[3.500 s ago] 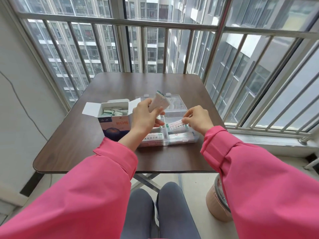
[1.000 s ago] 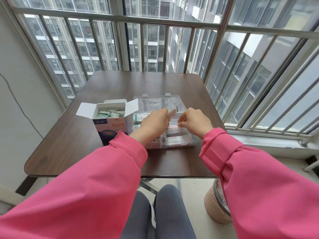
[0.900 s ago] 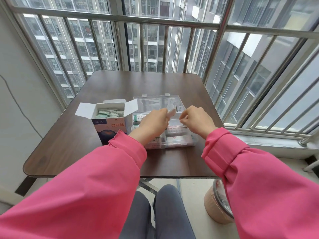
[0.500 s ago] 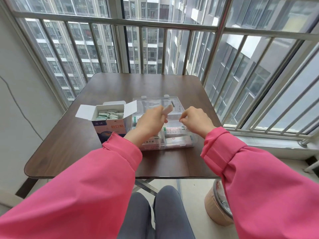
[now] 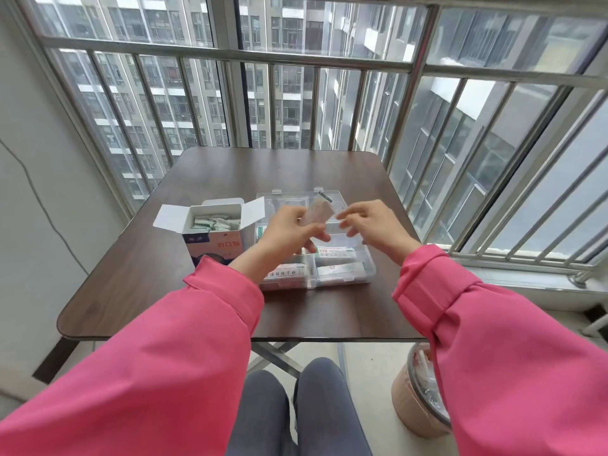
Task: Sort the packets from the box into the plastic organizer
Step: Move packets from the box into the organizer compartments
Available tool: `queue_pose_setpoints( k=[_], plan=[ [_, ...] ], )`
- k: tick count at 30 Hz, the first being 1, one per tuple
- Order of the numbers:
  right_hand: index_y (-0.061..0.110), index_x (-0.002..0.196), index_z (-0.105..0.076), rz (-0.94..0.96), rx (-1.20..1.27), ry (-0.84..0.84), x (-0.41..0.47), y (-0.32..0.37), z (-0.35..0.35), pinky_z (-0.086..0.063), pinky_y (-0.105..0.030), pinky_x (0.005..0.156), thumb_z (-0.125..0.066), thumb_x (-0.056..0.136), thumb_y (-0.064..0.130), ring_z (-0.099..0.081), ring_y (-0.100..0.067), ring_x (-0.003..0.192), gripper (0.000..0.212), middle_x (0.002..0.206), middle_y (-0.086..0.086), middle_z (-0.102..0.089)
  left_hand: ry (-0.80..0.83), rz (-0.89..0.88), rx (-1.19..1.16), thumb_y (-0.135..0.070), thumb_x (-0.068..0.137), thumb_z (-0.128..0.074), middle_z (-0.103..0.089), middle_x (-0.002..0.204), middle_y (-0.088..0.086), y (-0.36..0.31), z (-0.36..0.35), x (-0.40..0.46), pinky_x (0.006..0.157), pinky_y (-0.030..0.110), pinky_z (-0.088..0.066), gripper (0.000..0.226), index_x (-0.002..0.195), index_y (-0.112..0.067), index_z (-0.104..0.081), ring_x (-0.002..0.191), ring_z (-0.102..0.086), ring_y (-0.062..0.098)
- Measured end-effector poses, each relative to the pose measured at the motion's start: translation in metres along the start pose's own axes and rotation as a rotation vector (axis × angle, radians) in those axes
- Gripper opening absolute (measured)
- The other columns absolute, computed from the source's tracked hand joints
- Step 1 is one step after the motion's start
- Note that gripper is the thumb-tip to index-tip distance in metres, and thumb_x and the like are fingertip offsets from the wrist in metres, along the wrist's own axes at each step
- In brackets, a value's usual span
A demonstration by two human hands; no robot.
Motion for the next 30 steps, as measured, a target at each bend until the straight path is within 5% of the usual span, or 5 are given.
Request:
queue_pose_setpoints(
  k=[3, 11, 15, 23, 30],
  plan=[
    [0.016, 0.089, -0.066, 0.018, 0.437, 0.088, -0.012, 0.009, -0.001, -0.036, -0.016, 0.045, -0.061, 0.09, 0.021, -0.06, -0.008, 0.06, 0.008, 0.077, 0.002, -0.066, 0.052, 0.028, -0.105, -0.013, 0.088, -0.063, -0.07, 0.075, -0.001, -0.002, -0.005, -0.007, 0.038, 0.012, -0.031, 0.013, 0.101, -0.01, -0.061, 0.04, -0.05, 0.0],
    [0.016, 0.075, -0.066, 0.09, 0.481, -0.054, -0.022, 0.02, 0.007, -0.029, -0.013, 0.04, -0.068, 0.084, 0.014, -0.045, 0.002, 0.045, 0.009, 0.066, -0.002, -0.061, 0.221, 0.015, -0.103, -0.016, 0.095, -0.054, -0.068, 0.074, 0.004, -0.012, -0.015, -0.02, 0.038, 0.013, -0.027, 0.008, 0.087, -0.017, -0.054, 0.037, -0.035, 0.002],
    [0.012, 0.08, -0.069, 0.055, 0.51, -0.104, -0.023, 0.017, 0.01, -0.029, -0.014, 0.039, -0.067, 0.084, 0.015, -0.047, 0.001, 0.043, 0.005, 0.055, 0.01, -0.063, 0.233, 0.026, -0.089, -0.012, 0.096, -0.051, -0.066, 0.07, 0.005, -0.012, -0.011, -0.025, 0.036, 0.011, -0.028, 0.01, 0.087, -0.012, -0.053, 0.034, -0.035, 0.002],
    [0.011, 0.09, -0.067, -0.124, 0.433, -0.303, -0.023, -0.025, 0.025, -0.035, -0.012, 0.039, -0.064, 0.083, 0.002, -0.052, -0.004, 0.047, 0.012, 0.069, -0.003, -0.063, -0.003, 0.016, -0.044, -0.014, 0.101, -0.04, -0.063, 0.068, 0.003, -0.008, 0.008, -0.025, 0.033, 0.011, -0.027, 0.024, 0.08, -0.014, -0.052, 0.036, -0.037, 0.006],
    [0.01, 0.094, -0.071, -0.204, 0.229, -0.299, -0.039, -0.051, 0.009, -0.04, -0.011, 0.048, -0.055, 0.08, 0.0, -0.055, -0.006, 0.049, 0.023, 0.067, -0.005, -0.064, -0.094, 0.003, -0.043, -0.017, 0.1, -0.043, -0.065, 0.07, 0.003, -0.002, 0.013, -0.031, 0.035, 0.011, -0.03, 0.018, 0.09, -0.007, -0.054, 0.034, -0.037, 0.004]
  ],
)
Point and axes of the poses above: each hand's wrist, its own x-axis towards the middle knuckle, its own z-axis out of the back of the hand, y = z × x, the point moved 8 cm from there along x, towards the middle knuckle
